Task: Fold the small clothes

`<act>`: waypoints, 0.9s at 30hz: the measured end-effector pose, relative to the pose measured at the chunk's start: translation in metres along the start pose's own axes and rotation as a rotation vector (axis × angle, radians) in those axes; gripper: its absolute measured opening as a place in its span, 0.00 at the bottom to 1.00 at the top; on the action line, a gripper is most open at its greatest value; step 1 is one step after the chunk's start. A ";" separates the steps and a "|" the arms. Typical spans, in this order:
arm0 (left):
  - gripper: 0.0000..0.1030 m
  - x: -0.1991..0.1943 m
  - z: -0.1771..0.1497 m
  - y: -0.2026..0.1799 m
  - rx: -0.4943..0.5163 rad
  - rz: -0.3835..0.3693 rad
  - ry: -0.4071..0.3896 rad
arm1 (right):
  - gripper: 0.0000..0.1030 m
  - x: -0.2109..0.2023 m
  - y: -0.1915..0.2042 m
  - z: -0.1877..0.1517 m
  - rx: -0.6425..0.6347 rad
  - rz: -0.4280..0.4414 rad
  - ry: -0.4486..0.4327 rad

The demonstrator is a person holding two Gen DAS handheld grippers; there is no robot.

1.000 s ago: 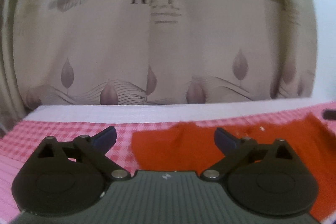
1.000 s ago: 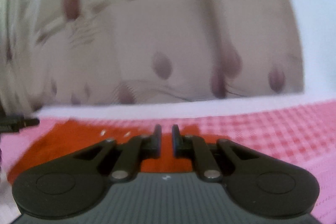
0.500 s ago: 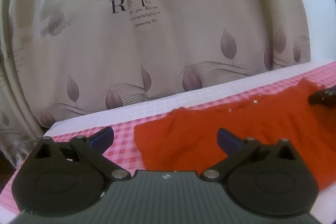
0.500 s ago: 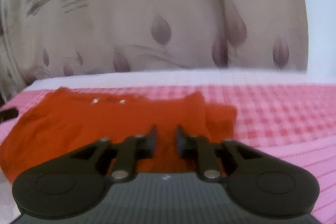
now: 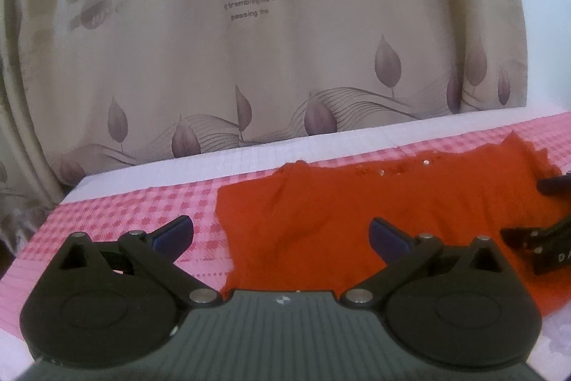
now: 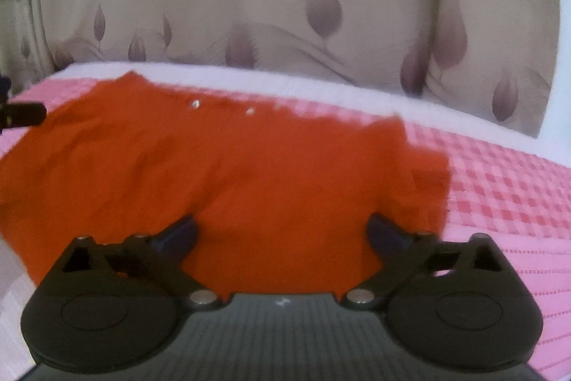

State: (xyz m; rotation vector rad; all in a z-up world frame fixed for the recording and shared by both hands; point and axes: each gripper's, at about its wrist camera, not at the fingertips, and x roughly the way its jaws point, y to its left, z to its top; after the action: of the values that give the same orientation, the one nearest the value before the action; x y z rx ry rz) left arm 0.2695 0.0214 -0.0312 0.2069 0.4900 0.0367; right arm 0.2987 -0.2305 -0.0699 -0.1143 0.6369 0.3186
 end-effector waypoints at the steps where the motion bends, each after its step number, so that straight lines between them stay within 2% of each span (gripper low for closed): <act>1: 1.00 -0.001 0.000 0.001 -0.005 -0.004 0.000 | 1.00 0.000 0.000 0.000 0.000 0.000 0.001; 7: 1.00 -0.003 0.001 0.003 -0.019 0.000 0.004 | 1.00 -0.001 0.001 -0.001 -0.011 -0.004 0.002; 11: 1.00 -0.001 0.004 -0.001 -0.013 0.072 0.043 | 1.00 -0.002 0.001 -0.002 -0.015 0.002 0.004; 13: 1.00 -0.005 0.001 -0.002 0.021 0.076 0.018 | 1.00 -0.004 0.001 -0.002 -0.016 0.012 0.006; 16: 1.00 -0.016 -0.006 0.008 0.041 0.002 -0.059 | 1.00 -0.002 -0.001 -0.001 -0.007 0.023 0.004; 19: 1.00 -0.022 -0.011 0.031 -0.002 -0.076 -0.112 | 1.00 -0.004 -0.002 -0.002 -0.003 0.025 0.000; 20: 1.00 -0.019 -0.009 0.038 -0.017 -0.099 -0.093 | 1.00 -0.004 -0.002 -0.002 -0.003 0.025 -0.002; 23: 1.00 0.000 -0.003 0.070 -0.122 -0.231 0.037 | 1.00 -0.004 -0.001 -0.003 -0.008 0.022 -0.005; 26: 0.97 0.020 0.003 0.091 -0.167 -0.225 0.085 | 1.00 -0.004 0.000 -0.003 -0.017 0.017 -0.005; 27: 0.97 0.028 0.004 0.098 -0.190 -0.262 0.103 | 1.00 -0.004 0.001 -0.004 -0.020 0.015 -0.007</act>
State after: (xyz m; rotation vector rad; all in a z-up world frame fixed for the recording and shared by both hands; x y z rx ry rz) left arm 0.2979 0.1185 -0.0205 -0.0469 0.6100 -0.1625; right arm 0.2933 -0.2313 -0.0704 -0.1278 0.6283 0.3395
